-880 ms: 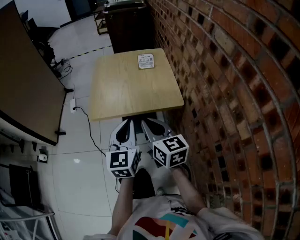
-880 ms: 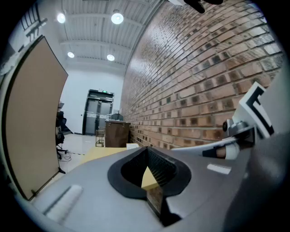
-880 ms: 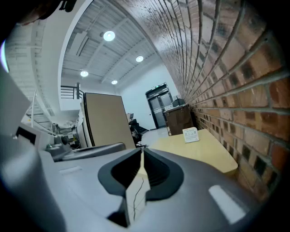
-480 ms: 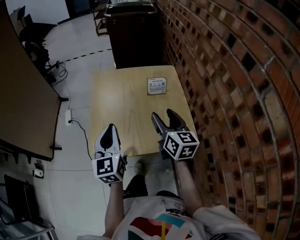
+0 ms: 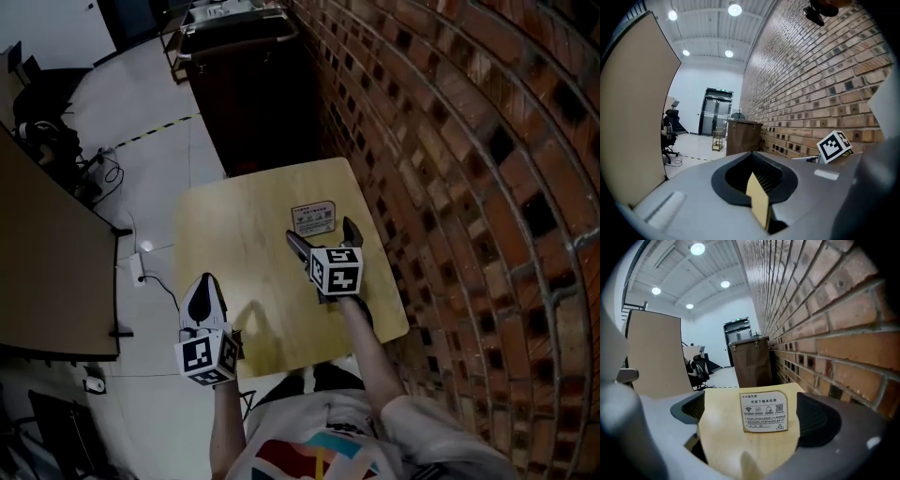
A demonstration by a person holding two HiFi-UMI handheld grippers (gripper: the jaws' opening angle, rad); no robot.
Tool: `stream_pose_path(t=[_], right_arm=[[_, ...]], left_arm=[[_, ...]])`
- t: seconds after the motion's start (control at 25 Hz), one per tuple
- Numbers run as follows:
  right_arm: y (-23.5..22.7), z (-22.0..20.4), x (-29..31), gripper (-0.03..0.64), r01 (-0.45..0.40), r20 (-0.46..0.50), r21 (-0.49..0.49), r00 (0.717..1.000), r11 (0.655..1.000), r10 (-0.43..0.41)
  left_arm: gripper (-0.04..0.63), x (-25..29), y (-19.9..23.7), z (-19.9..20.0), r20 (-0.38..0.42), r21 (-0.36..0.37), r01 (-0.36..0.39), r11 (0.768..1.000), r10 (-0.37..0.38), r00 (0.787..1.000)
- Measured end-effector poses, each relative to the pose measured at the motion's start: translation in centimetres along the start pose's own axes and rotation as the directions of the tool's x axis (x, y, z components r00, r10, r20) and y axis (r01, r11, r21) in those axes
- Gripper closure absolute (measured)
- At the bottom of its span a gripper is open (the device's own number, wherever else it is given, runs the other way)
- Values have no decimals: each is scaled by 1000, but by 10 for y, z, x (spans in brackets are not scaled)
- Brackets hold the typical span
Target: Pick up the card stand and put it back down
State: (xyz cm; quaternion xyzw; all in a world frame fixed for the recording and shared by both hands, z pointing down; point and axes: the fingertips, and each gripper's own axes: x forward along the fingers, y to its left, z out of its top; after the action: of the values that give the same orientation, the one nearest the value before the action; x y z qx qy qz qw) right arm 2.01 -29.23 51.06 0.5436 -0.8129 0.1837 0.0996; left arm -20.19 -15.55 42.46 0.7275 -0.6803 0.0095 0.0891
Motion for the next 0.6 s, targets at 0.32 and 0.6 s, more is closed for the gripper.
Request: stream_pose_path(t=[0.32, 0.6], right_arm=[[-28, -24, 71, 41, 54, -81, 5, 995, 999, -53], [-40, -36, 95, 41, 115, -116, -18, 986, 993, -117]], left_arm=[[591, 22, 38, -13, -24, -11, -89, 996, 89, 996], [591, 27, 55, -23, -43, -64, -126, 990, 123, 991]])
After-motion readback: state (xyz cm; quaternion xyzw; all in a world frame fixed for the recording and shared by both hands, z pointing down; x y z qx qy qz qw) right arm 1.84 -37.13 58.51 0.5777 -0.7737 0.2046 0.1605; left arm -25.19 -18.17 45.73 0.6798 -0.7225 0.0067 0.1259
